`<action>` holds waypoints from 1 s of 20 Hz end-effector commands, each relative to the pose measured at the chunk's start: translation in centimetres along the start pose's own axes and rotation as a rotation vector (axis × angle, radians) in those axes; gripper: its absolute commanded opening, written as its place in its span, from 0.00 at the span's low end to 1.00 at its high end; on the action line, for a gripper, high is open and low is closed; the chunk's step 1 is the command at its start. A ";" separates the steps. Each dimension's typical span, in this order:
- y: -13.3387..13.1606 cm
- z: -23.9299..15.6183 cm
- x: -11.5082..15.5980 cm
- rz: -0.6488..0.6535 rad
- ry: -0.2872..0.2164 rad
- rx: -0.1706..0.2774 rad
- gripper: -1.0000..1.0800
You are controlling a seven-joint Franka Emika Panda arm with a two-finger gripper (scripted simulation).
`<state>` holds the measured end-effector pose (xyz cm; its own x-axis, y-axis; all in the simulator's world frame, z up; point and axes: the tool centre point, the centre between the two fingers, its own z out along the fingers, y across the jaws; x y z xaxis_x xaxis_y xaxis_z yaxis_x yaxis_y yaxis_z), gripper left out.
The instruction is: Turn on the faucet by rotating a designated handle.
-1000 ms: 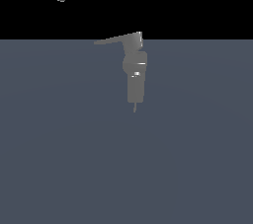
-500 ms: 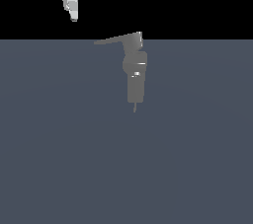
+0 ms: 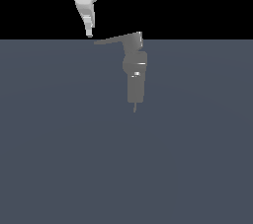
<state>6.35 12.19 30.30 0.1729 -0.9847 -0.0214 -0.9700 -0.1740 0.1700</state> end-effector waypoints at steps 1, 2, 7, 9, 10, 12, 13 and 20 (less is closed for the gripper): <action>-1.5 0.7 1.0 0.065 -0.005 -0.005 0.00; -2.0 0.9 1.4 0.087 -0.007 -0.007 0.00; -4.0 2.0 3.0 0.181 -0.016 -0.016 0.00; -4.6 2.3 3.6 0.209 -0.019 -0.018 0.00; -4.9 2.4 3.8 0.222 -0.021 -0.019 0.00; -5.3 2.6 4.3 0.243 -0.023 -0.021 0.00; -5.5 2.7 4.5 0.252 -0.024 -0.021 0.00; -6.0 3.0 5.1 0.281 -0.029 -0.024 0.00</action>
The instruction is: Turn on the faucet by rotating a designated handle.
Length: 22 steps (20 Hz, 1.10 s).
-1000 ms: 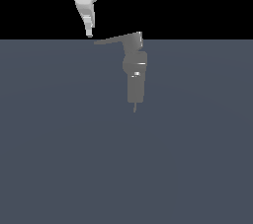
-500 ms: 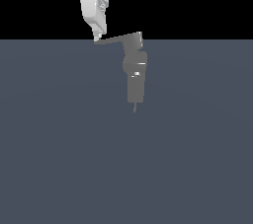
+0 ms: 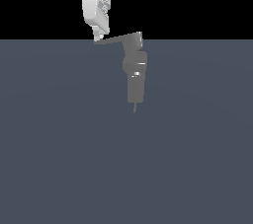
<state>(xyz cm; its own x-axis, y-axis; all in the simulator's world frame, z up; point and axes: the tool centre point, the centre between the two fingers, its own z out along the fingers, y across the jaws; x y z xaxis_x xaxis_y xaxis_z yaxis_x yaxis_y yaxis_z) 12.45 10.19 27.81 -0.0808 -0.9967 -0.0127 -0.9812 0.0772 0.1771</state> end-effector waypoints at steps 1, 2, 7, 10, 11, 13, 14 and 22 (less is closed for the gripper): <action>-0.5 1.5 2.0 0.029 0.010 -0.019 0.00; -0.5 1.5 2.0 0.029 0.010 -0.019 0.00; 0.3 0.0 0.1 0.004 0.000 -0.001 0.00; 0.9 0.1 0.1 0.005 0.000 -0.002 0.00; 1.1 0.2 0.2 0.006 0.000 -0.002 0.00; 1.5 0.2 0.2 0.007 0.001 -0.003 0.00; 1.7 0.2 0.3 0.007 0.001 -0.003 0.00; 3.4 0.5 0.5 0.012 0.003 -0.007 0.00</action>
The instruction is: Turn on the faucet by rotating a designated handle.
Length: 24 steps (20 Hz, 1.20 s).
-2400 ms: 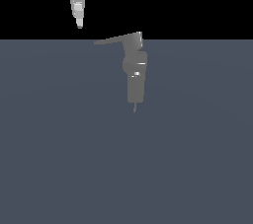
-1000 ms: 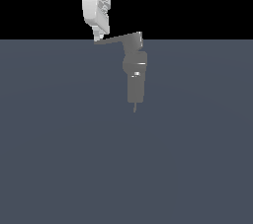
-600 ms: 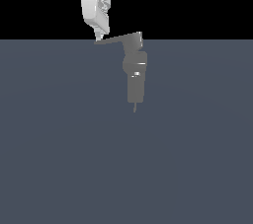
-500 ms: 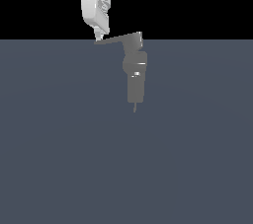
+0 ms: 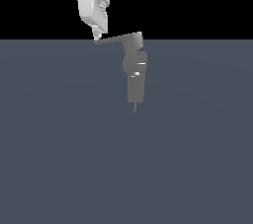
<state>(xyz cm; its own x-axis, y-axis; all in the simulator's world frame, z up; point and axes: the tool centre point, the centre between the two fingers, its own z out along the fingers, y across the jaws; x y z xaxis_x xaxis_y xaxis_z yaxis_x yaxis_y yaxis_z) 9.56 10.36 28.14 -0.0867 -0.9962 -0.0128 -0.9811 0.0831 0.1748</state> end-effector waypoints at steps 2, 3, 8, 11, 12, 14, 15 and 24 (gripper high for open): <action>0.9 0.3 0.5 0.007 0.004 -0.010 0.00; 1.1 0.4 0.5 0.008 0.004 -0.010 0.00; 2.3 0.5 0.7 0.011 0.006 -0.013 0.00; 3.1 0.6 0.8 0.012 0.006 -0.014 0.00; 3.3 0.6 0.8 0.013 0.007 -0.014 0.00; 3.8 0.7 0.9 0.015 0.007 -0.015 0.00; 4.1 0.7 0.9 0.015 0.007 -0.016 0.00; 6.5 1.0 1.2 0.021 0.010 -0.020 0.00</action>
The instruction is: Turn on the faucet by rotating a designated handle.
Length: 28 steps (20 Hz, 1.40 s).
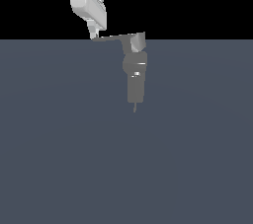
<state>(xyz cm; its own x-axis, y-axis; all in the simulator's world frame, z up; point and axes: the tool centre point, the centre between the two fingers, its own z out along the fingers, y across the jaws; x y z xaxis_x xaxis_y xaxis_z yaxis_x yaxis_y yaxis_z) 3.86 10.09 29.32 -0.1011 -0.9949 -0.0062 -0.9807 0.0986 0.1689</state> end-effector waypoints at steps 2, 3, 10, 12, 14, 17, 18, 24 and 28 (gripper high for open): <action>1.0 1.2 0.5 0.007 0.006 -0.027 0.00; 0.4 0.0 0.2 0.003 0.001 0.000 0.00; 2.0 0.2 1.6 0.004 0.002 -0.005 0.00; 2.5 0.3 2.0 0.004 0.002 -0.006 0.00; 3.0 0.3 2.5 0.004 0.002 -0.008 0.00; 3.7 0.4 3.1 0.005 0.003 -0.010 0.00; 4.0 0.4 3.3 0.005 0.003 -0.011 0.00; 5.5 0.6 4.7 0.006 0.004 -0.016 0.00; 6.5 0.7 5.6 0.006 0.005 -0.019 0.00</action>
<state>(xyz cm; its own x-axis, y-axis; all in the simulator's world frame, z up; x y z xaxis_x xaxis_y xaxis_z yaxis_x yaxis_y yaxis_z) -2.37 6.32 30.51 -0.0942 -0.9955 -0.0060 -0.9820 0.0919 0.1650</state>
